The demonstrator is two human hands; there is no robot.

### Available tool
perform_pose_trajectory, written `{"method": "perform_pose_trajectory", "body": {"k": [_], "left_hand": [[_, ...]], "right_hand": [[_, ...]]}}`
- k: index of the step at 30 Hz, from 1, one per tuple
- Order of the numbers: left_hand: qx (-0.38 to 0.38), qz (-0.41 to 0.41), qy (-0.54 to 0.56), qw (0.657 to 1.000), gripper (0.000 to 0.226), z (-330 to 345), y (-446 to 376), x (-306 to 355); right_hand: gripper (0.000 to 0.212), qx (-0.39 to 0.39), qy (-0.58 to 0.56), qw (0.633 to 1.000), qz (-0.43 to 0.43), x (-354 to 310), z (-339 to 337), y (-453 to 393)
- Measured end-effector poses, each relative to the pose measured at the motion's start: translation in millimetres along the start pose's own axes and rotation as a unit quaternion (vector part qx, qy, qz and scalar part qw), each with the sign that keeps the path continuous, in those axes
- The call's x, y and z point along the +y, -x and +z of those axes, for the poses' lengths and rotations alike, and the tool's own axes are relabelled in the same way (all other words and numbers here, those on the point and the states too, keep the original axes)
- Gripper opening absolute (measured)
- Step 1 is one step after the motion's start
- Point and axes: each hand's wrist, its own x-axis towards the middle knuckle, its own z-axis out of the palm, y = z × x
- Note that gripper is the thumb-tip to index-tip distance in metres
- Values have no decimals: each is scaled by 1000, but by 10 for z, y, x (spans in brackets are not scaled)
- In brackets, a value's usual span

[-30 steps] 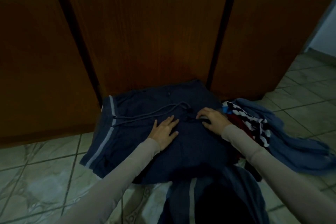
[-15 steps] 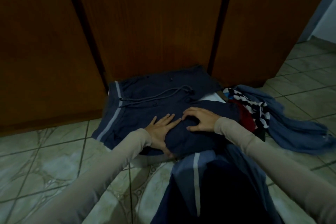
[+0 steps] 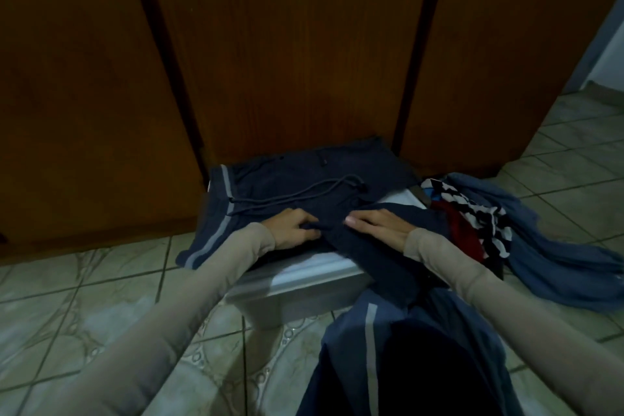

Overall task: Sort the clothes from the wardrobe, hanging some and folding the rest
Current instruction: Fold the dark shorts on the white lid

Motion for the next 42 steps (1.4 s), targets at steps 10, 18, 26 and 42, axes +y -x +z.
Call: {"method": "perform_pose_trajectory", "body": {"k": [10,18,26,42], "left_hand": [[56,-64,19,996,36,-191,-294,9],[35,-49,-94,994,57,-386,-365,6],[88,-88,-261,957,37,-843,-580,10],[215,-226,-121,942,28,-1017,-967,-625]], "right_hand": [[53,126,249,959,-44,-304,-34,-278],[21,99,239,965,36,-204,-673,-457],[47,45,371,922,101,-267,-917,-830],[30,149,275,937,155,142,-1284,-1453]]}}
